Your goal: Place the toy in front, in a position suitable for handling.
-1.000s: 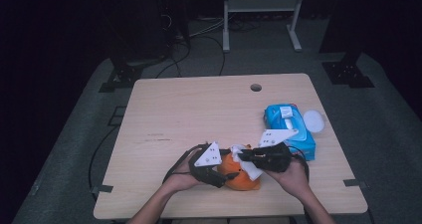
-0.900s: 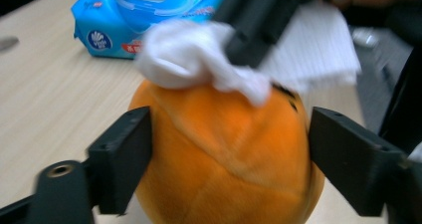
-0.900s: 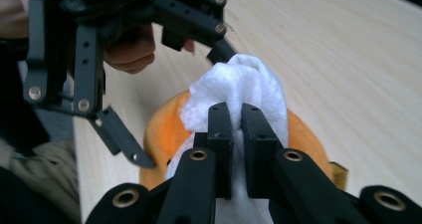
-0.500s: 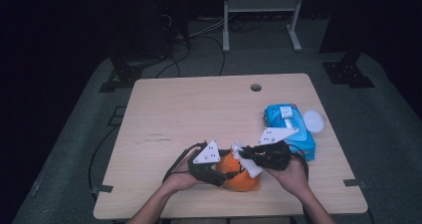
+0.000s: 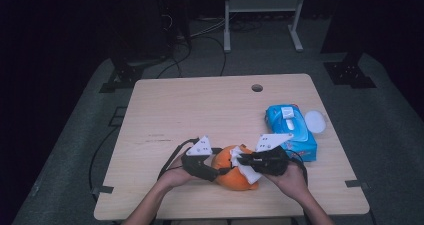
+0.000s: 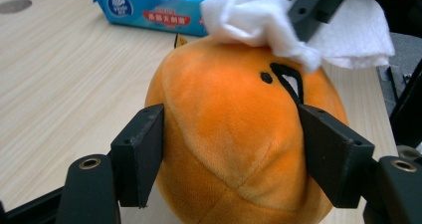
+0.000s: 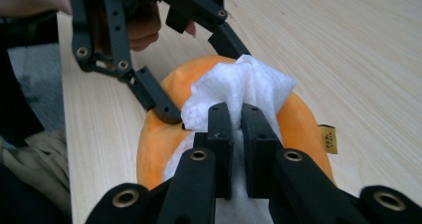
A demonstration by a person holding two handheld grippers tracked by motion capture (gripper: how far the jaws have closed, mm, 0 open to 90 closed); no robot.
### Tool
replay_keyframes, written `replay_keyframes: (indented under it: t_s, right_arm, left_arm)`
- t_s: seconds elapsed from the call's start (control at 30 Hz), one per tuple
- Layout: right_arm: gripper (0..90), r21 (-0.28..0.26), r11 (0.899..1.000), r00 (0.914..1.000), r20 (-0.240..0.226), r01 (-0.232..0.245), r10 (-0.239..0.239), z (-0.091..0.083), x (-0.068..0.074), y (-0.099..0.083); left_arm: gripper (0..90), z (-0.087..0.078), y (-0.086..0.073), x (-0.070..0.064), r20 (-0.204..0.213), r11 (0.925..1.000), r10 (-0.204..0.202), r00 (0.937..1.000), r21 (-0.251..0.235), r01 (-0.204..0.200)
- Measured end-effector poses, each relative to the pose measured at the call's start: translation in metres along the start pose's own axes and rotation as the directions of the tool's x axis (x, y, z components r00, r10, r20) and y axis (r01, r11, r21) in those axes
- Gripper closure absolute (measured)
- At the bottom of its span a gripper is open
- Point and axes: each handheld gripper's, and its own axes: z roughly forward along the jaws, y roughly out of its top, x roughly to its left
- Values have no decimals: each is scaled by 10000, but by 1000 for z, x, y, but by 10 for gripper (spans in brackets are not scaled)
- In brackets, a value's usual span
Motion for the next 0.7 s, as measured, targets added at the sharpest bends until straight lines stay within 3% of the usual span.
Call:
replay_keyframes:
  t_s: [0.07, 0.3, 0.4, 0.47, 0.5, 0.57, 0.7]
  right_arm:
    - [834, 19, 9999, 9999, -99, -135, 136, -1, -4, -2]
    - [834, 358, 9976, 9977, 344, -599, 587, -5, -20, -17]
    - [834, 414, 9985, 9978, 571, -370, 346, -1, -15, -14]
    - [834, 395, 9990, 9977, 641, -228, 202, 2, -14, -12]
    - [834, 320, 9991, 9977, 626, -276, 256, 2, -13, -11]
    - [834, 201, 9995, 9980, 577, -257, 245, 2, -12, -8]
    - [834, -59, 9999, 9999, 88, -138, 139, 2, -1, -3]
  left_arm:
    - [297, -1, -2, 3, -7, 9999, -110, 9999, 36, 110]
    - [289, -6, -9, 14, 189, 9979, -645, 9977, 28, 644]
    - [207, -12, -1, 14, 68, 9969, -469, 9989, -628, 472]
    - [215, -15, 4, 13, 84, 9918, -445, 9990, -1195, 452]
    - [239, -14, 5, 11, 127, 9919, -361, 9993, -1212, 374]
    - [302, -8, 4, 7, -42, 9971, 9, 10000, -765, -12]
    - [342, -5, -2, 11, -132, 9976, -440, 9989, -549, 432]
